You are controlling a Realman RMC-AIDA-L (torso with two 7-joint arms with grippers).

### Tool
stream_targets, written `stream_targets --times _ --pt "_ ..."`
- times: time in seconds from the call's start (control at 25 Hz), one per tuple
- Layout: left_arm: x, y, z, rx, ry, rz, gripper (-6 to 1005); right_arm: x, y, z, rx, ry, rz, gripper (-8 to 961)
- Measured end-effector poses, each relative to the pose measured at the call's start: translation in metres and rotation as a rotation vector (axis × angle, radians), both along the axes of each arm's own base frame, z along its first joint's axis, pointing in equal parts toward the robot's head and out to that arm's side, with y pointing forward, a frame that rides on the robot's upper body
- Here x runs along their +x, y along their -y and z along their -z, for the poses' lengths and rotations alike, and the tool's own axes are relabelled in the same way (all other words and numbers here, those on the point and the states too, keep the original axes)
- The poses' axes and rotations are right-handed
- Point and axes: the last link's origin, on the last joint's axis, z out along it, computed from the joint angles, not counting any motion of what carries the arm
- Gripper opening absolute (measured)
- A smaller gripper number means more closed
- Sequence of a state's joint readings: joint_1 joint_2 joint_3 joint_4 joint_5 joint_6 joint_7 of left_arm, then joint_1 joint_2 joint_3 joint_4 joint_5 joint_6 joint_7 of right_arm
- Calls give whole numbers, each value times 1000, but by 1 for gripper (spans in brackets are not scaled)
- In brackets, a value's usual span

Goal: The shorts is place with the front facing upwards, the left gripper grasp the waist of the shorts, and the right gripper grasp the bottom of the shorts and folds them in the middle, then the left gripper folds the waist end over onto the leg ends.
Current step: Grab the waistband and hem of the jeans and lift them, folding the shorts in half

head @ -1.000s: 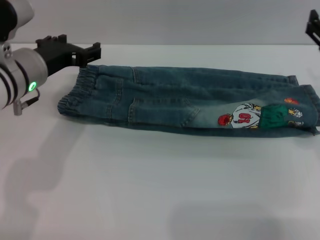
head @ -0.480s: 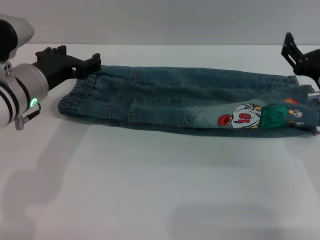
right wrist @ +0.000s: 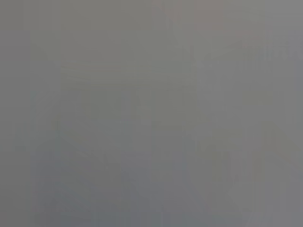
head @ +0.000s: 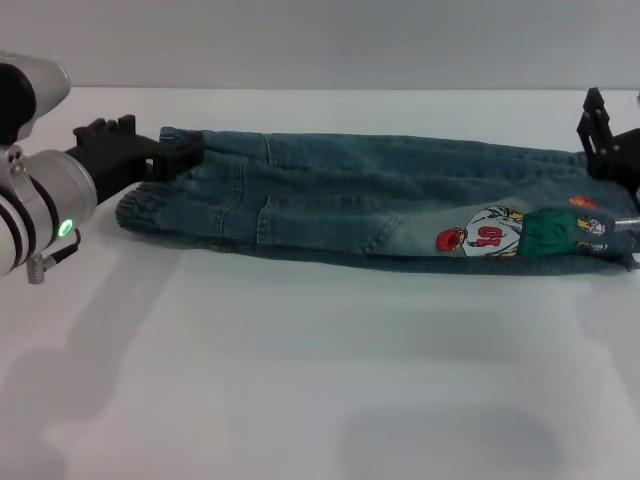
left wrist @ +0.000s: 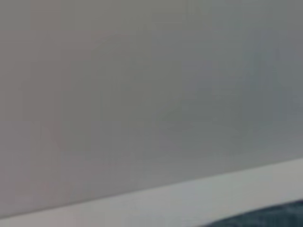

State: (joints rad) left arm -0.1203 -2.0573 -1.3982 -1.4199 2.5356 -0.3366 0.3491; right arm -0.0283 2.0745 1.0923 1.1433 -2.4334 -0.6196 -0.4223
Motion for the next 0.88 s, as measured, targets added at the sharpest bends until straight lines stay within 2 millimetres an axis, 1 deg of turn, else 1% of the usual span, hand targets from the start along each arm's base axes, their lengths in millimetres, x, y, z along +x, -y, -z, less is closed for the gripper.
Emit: stream_targets --times 0.08,0.12,0.36,0.4,0.52,0.56,0.6,0.64,0.76,0.84,0.88 --pt "0 0 0 0 0 0 819 -1 0 4 -14 1 -5 597" --pt "-1 1 0 -51 -8 -29 818 -1 -1 6 -23 1 -7 551" --pt "1 1 -6 -91 -9 -58 810 -4 -6 16 -56 15 -23 341" --pt "1 1 -6 -91 -9 -58 809 -5 -6 19 -67 18 -27 288" --pt "-8 -1 -12 -103 -11 -105 805 -6 -7 29 -102 36 -40 130" --pt "-15 -2 -15 -105 -10 -132 803 -6 -8 32 -110 41 -43 77" --pt "-15 -2 -15 -105 -10 -132 802 -6 -8 34 -117 47 -46 61" --pt "-25 -2 -17 -115 -8 -171 801 -6 -9 36 -125 52 -49 45" --pt "-30 -3 -16 -132 -6 -199 797 -6 -12 45 -156 78 -60 -2" --pt "-38 -5 -14 -166 -3 -241 794 -5 -12 47 -165 87 -61 -2" --pt "-38 -5 -12 -174 -4 -246 793 -5 -13 49 -172 93 -63 -2"
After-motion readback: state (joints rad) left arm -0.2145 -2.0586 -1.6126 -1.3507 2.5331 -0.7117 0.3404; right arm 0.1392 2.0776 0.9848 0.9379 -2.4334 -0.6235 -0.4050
